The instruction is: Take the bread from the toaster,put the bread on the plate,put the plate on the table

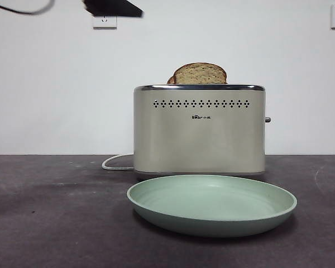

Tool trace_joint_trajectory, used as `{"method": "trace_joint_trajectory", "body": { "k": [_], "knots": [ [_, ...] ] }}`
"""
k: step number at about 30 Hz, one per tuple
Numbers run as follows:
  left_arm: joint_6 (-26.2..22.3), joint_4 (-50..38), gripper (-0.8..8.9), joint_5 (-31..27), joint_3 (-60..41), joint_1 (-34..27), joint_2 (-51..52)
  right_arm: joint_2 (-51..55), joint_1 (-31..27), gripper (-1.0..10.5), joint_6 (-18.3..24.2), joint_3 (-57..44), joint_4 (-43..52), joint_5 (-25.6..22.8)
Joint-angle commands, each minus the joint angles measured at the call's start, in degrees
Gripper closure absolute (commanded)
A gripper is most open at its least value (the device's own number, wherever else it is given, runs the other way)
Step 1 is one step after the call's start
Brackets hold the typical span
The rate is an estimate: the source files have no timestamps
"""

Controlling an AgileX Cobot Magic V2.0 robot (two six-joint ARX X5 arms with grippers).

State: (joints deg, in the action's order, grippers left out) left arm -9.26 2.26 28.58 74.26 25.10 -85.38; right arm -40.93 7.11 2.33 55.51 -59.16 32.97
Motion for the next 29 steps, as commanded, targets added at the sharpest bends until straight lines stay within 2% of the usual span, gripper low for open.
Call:
{"method": "trace_joint_trajectory", "body": {
  "k": [1, 9, 18, 29],
  "knots": [
    [-1.5, -3.3, 2.42, -0.1, 0.6, 1.4, -4.0, 0.0, 0.1, 3.1, -0.3, 0.2, 0.1, -0.1],
    [-1.6, -11.4, 2.43, -5.2, 0.9, 4.7, -13.2, 0.0, 0.1, 3.1, -0.3, 0.2, -0.6, -0.1],
    [-1.5, -14.7, 2.61, -7.8, 0.9, 5.9, -18.6, 0.1, 0.1, 3.2, -0.3, 0.2, -1.9, -0.1],
    [-1.2, -14.8, 8.18, -9.1, 0.9, 6.4, -19.5, 0.0, 0.1, 3.2, -0.3, 0.2, -1.9, -0.1]
  ]
}}
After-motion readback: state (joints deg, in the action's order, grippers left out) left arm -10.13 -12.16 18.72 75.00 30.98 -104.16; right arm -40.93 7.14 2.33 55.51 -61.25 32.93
